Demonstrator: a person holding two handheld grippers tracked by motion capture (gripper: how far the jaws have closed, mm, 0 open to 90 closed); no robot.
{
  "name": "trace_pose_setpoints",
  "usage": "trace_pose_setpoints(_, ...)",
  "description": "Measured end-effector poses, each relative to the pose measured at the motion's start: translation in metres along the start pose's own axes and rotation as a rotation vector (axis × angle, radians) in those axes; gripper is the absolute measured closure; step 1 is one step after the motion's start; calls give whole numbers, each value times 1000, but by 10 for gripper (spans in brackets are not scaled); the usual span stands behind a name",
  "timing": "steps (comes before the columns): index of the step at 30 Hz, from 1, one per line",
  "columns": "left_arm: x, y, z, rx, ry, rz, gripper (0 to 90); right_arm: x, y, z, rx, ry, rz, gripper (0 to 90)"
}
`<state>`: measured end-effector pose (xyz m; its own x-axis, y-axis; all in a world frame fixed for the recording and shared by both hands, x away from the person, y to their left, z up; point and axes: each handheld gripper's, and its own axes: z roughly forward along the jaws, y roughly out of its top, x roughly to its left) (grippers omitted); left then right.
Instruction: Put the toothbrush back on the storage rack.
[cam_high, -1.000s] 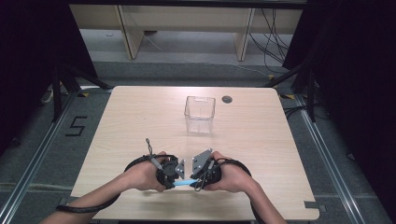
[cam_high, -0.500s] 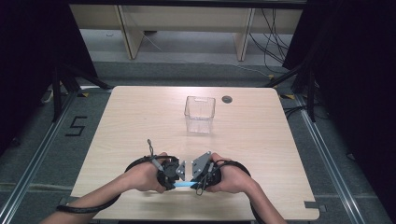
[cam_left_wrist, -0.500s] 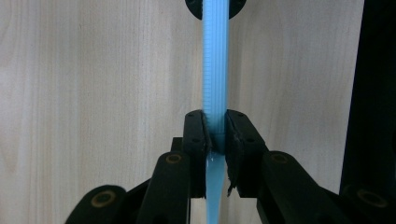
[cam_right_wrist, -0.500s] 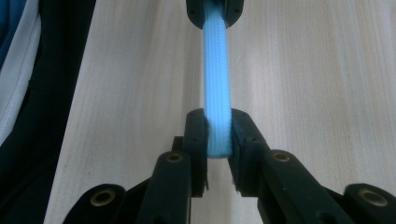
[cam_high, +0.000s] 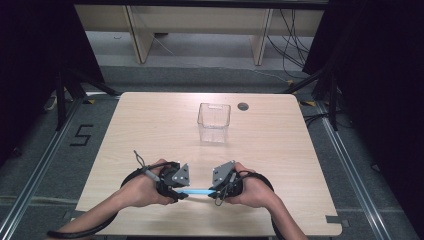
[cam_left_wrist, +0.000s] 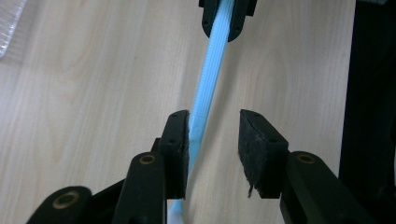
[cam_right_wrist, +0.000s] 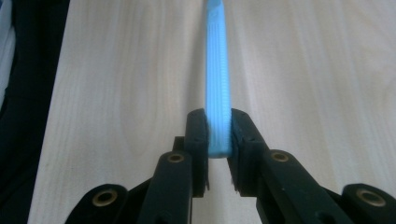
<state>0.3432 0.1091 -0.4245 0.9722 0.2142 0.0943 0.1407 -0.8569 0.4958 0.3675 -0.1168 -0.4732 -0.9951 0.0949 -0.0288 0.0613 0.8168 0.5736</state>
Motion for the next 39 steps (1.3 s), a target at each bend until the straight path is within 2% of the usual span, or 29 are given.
trace_pose_setpoints(1,0,-2,-3,-21,9,-10,620,0,-1,-1,-16,-6,16,795)
trace_pose_setpoints(2,0,-2,-3,-21,9,-10,618,-2,-1,-3,-37,-17,-11,795)
trace_pose_setpoints(3,1,-5,-10,-49,28,-18,619,-1,-3,-4,-53,-12,10,795)
trace_pose_setpoints(4,2,-7,-15,-53,40,-8,618,0,-3,-6,-57,-17,38,796)
trace_pose_setpoints(5,2,-7,-15,-53,40,-8,618,-2,-4,-7,-74,-24,16,796)
trace_pose_setpoints(6,2,-11,-21,-92,61,-27,618,-2,-4,-8,-89,-31,24,796)
trace_pose_setpoints(8,3,-16,-26,-118,68,-44,618,-3,-7,-11,-110,-36,40,796)
trace_pose_setpoints(9,4,-19,-28,-126,65,-54,616,-2,-9,-12,-115,-37,68,796)
trace_pose_setpoints(11,5,-24,-29,-159,58,-92,610,-4,-11,-13,-143,-49,62,796)
trace_pose_setpoints(12,6,-27,-30,-153,52,-89,608,-4,-12,-13,-147,-55,69,796)
trace_pose_setpoints(13,5,-29,-27,-191,50,-130,603,-5,-13,-13,-158,-61,72,796)
trace_pose_setpoints(14,7,-32,-28,-188,47,-128,597,-5,-14,-14,-167,-71,84,796)
trace_pose_setpoints(15,6,-35,-24,-236,39,-186,590,-4,-16,-15,-171,-75,106,796)
trace_pose_setpoints(16,6,-39,-21,-267,32,-222,579,-6,-16,-15,-186,-94,97,797)
trace_pose_setpoints(17,5,-42,-19,-284,24,-246,566,-6,-17,-16,-201,-114,111,796)
trace_pose_setpoints(18,5,-42,-19,-284,24,-246,559,-6,-18,-17,-212,-118,117,796)
trace_pose_setpoints(19,5,-49,-13,-318,14,-274,541,-7,-20,-18,-235,-148,126,796)
trace_pose_setpoints(21,5,-56,-7,-357,14,-318,517,-8,-22,-20,-262,-175,141,796)
trace_pose_setpoints(25,7,-65,1,-421,46,-372,442,-7,-25,-21,-332,-240,170,796)
trace_pose_setpoints(27,10,-68,5,-487,53,-423,412,-6,-26,-22,-361,-261,184,796)
trace_pose_setpoints(28,10,-68,5,-487,53,-423,394,-6,-27,-21,-378,-278,188,796)
trace_pose_setpoints(29,13,-71,7,-509,39,-465,380,-5,-27,-21,-398,-286,197,796)
trace_pose_setpoints(31,16,-75,11,-545,55,-508,358,-5,-28,-21,-421,-315,206,796)
trace_pose_setpoints(32,16,-75,11,-545,55,-508,347,-5,-28,-21,-421,-315,206,796)
trace_pose_setpoints(33,18,-77,13,-551,66,-530,347,-5,-28,-21,-425,-311,212,796)
trace_pose_setpoints(34,21,-80,16,-582,71,-567,335,-4,-29,-20,-436,-314,222,795)
trace_pose_setpoints(35,21,-80,16,-582,71,-567,333,-4,-29,-20,-436,-314,222,795)
trace_pose_setpoints(36,25,-82,18,-598,73,-614,332,-4,-28,-17,-434,-326,218,795)
trace_pose_setpoints(39,31,-83,20,-622,95,-651,332,-3,-27,-13,-438,-327,220,796)
